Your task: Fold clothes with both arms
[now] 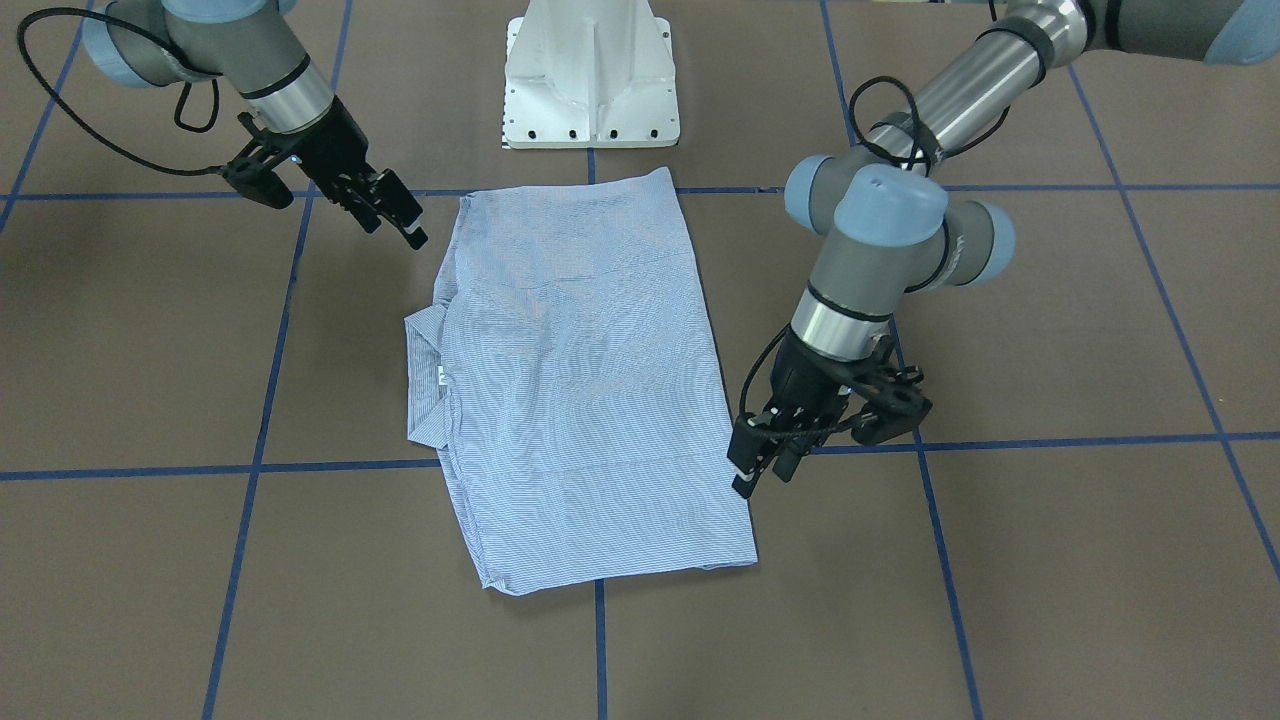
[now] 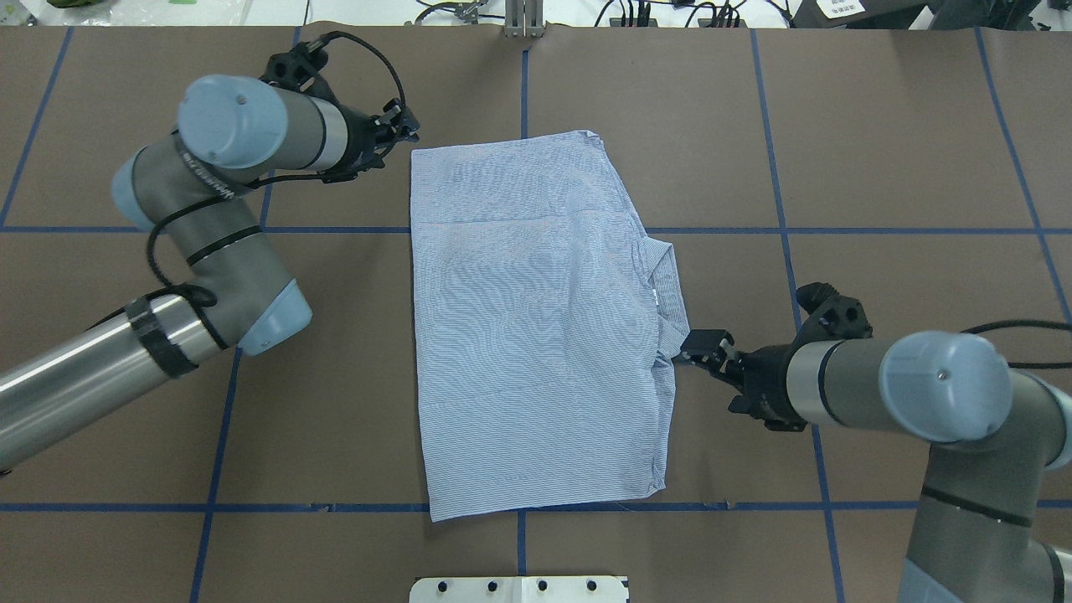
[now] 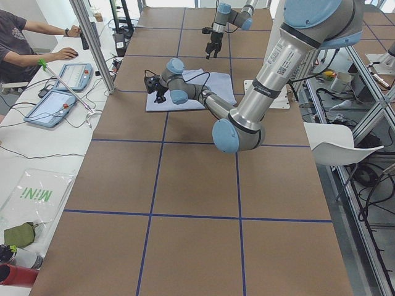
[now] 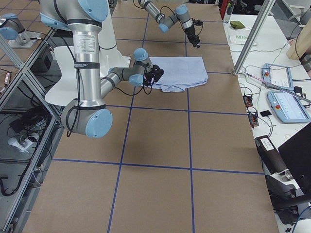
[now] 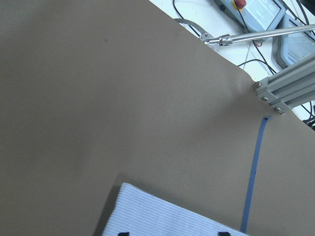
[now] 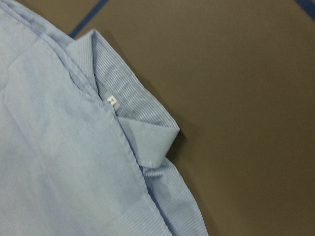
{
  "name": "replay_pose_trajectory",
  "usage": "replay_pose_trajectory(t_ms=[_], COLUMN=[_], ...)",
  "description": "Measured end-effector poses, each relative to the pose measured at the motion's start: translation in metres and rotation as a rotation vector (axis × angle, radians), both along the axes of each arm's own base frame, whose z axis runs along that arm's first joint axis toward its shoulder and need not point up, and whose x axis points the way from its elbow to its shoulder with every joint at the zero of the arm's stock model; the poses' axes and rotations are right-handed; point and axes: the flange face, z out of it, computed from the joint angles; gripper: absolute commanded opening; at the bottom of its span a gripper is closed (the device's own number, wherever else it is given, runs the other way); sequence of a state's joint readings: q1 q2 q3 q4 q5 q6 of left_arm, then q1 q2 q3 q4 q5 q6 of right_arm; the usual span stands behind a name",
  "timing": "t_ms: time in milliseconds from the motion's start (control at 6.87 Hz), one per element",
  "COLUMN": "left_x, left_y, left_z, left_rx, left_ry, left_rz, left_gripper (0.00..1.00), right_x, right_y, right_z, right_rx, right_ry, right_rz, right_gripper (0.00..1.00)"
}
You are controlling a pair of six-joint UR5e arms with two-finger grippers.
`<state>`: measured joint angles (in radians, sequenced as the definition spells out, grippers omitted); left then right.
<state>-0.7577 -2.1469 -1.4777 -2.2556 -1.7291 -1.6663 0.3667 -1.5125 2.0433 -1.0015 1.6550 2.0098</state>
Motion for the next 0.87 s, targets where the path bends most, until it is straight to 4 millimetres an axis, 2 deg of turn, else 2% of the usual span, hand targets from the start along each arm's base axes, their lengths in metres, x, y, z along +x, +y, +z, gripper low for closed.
replay_pose_trajectory(t_ms=[146, 291, 583, 874], left_x=[-0.017, -0.023, -0.027, -0.027], left_y=[0.017, 0.025, 0.028, 0.029], left_z=[0.005, 0.008, 0.01, 0.012], left_rx=[-0.003, -0.006, -0.012, -0.014], left_ry=[0.006, 0.007, 0.007, 0.006], left_rz=[0.013, 0.018, 0.019, 0.019], left_gripper=[0.67, 0.67, 0.67, 0.67], right_x=[-0.021, -0.039, -0.065, -0.08], right_y=[0.027, 0.049, 0.085, 0.11], right_z=[0.001, 0.001, 0.0, 0.0], right_rx=[0.0, -0.004, -0.044, -0.122], right_ry=[0.013, 0.038, 0.055, 0.052], right_rz=[0.014, 0.033, 0.076, 0.129], right_gripper=[1.0, 1.0, 0.97, 0.92])
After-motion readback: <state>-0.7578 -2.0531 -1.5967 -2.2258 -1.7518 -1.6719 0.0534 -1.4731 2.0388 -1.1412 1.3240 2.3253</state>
